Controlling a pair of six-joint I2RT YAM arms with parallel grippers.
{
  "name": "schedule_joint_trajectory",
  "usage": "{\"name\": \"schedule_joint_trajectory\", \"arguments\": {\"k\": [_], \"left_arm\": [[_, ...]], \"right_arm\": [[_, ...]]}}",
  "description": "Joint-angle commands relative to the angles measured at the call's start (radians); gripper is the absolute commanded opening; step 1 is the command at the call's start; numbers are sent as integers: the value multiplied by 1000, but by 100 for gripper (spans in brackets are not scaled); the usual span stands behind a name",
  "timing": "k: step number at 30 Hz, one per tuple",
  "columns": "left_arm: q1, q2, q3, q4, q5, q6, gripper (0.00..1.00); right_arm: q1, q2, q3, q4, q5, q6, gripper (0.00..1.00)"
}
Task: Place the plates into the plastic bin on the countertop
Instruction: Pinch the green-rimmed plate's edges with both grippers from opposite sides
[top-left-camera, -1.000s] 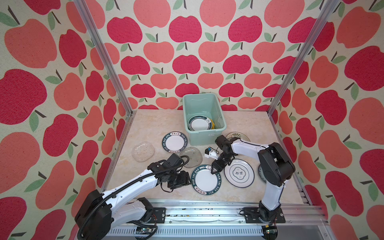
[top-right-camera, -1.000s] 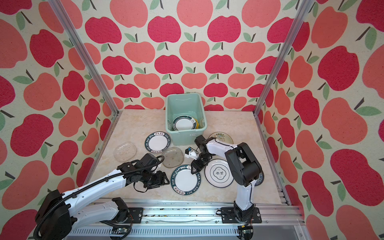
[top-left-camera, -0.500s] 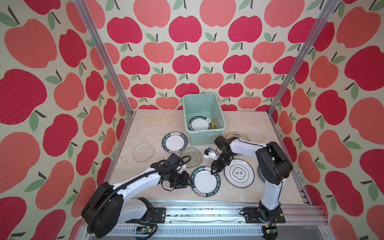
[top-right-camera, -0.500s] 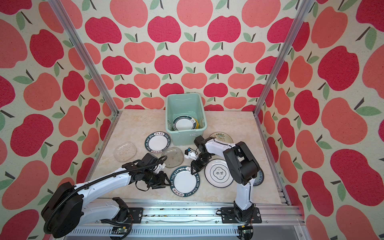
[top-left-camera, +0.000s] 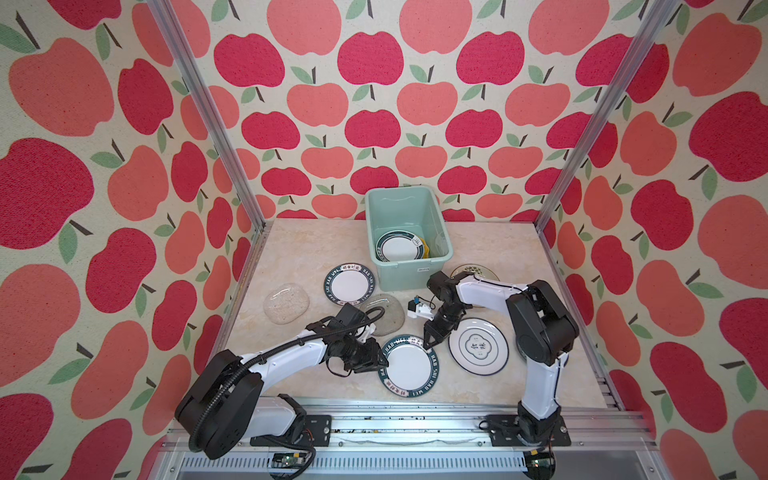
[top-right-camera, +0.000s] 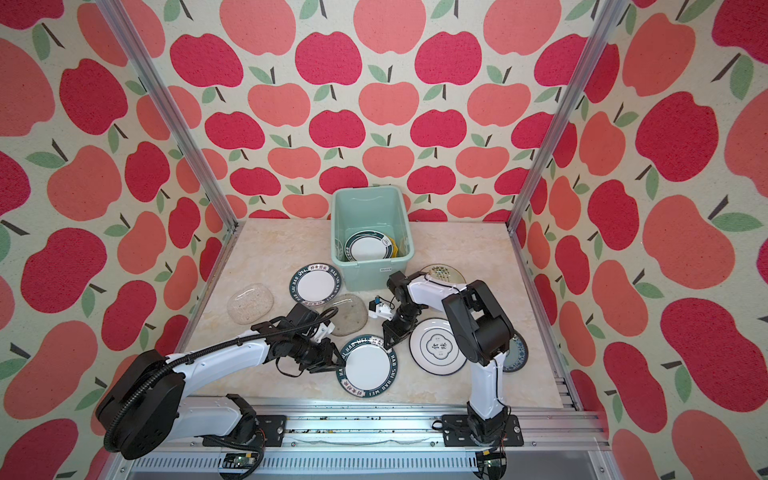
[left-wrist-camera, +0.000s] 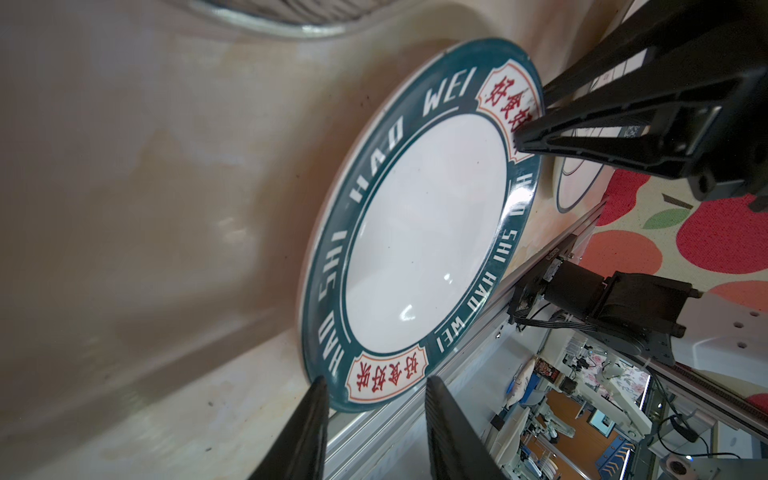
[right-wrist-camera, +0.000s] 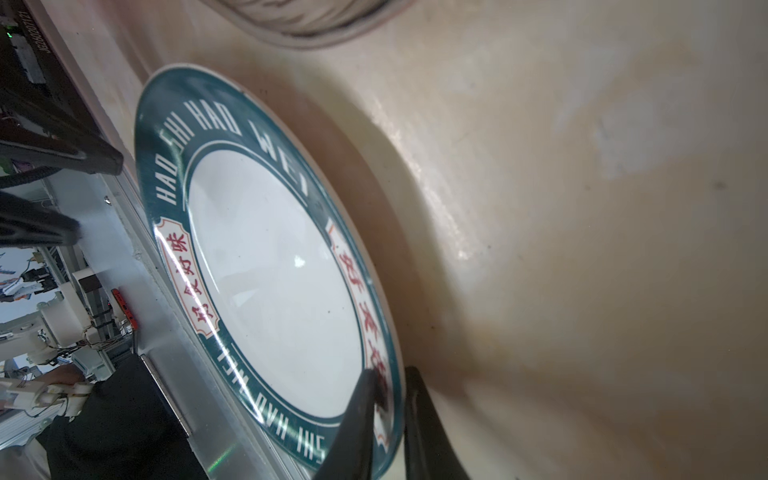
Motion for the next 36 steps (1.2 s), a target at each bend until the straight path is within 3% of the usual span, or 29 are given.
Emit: {"name": "schedule_joint_trajectory", "arguments": {"k": [1,8,22,36], "left_arm": [[16,-4,4,-26,-41,20,41],[52,-31,-41,-65,-76,59,42],[78,28,-101,94,-18,48,42],[89,74,-132,207,5,19,13]], "right_arm": [[9,18,24,-37,-23,-11,11],[9,29,33,-47,-27,-11,6],[9,38,53,-70,-38,-15,0],[18,77,109,-119,-37,-7,0]]}}
